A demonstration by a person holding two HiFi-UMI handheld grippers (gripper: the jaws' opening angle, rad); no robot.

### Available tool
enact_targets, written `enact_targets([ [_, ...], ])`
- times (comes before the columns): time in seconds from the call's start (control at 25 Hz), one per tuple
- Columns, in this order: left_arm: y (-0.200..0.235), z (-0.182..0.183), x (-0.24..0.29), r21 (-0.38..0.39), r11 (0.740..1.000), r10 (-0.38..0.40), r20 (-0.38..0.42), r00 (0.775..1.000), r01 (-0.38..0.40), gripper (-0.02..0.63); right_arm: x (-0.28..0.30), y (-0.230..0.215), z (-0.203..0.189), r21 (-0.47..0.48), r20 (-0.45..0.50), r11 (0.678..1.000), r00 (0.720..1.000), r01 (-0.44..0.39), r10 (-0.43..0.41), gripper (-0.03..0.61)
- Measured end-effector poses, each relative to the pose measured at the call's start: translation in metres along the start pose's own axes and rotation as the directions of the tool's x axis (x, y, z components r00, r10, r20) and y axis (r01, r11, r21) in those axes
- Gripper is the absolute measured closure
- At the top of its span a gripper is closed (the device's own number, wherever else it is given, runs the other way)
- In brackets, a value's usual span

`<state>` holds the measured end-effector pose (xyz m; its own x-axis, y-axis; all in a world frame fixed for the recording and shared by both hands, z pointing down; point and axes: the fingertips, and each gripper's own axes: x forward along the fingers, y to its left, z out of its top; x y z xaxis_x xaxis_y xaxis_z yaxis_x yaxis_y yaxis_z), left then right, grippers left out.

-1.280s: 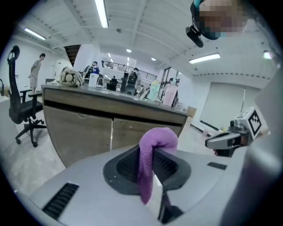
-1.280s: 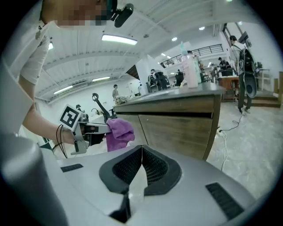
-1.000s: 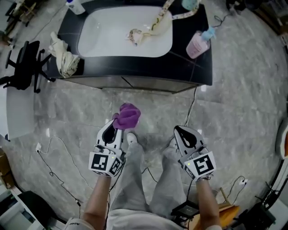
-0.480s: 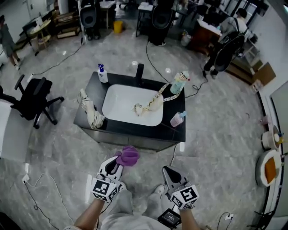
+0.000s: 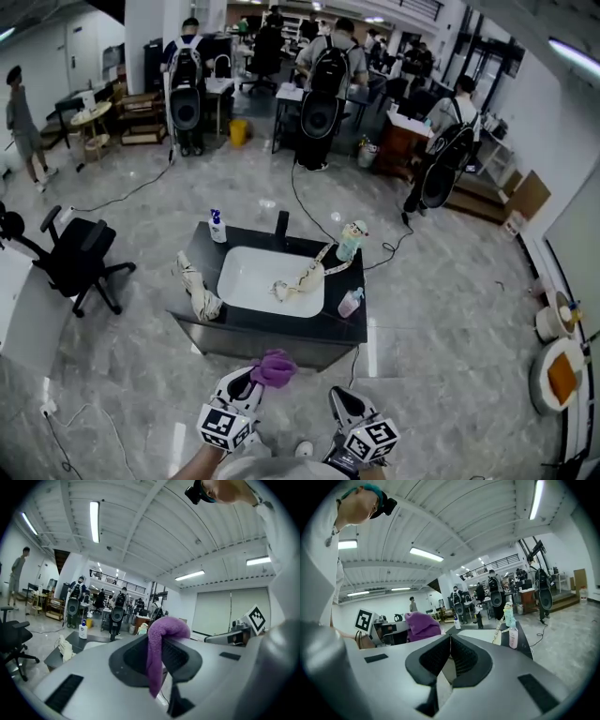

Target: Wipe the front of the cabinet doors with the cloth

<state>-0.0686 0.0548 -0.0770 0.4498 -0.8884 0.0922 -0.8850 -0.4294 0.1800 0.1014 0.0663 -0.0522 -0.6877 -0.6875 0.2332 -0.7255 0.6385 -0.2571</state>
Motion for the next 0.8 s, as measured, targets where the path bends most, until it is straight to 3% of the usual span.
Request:
enact_targets([
  [0.32, -0.024, 0.029, -0.048, -0.052, 0.976, 0.216, 0.061, 0.975, -0.213, 0.555, -0.033, 0.004, 0.03, -0.048, 0.07, 0.99, 0.988, -0.135, 0.138, 0.551],
  [0.6, -0.086, 0.035, -0.061, -0.056, 0.958, 0.285, 0.095, 0.954, -0.28, 0.555, -0.074, 0.005, 0.024, -0.025, 0.085, 0.973, 0.97, -0.228, 0.229, 0.551],
  [0.8, -0.109, 0.027, -0.086, -0.032, 0.932, 0.363, 0.068, 0.929, -0.362, 0.555, -0.086, 0.014, 0.019, -0.038, 0.083, 0.946, 0.942, -0.322, 0.324, 0.551],
])
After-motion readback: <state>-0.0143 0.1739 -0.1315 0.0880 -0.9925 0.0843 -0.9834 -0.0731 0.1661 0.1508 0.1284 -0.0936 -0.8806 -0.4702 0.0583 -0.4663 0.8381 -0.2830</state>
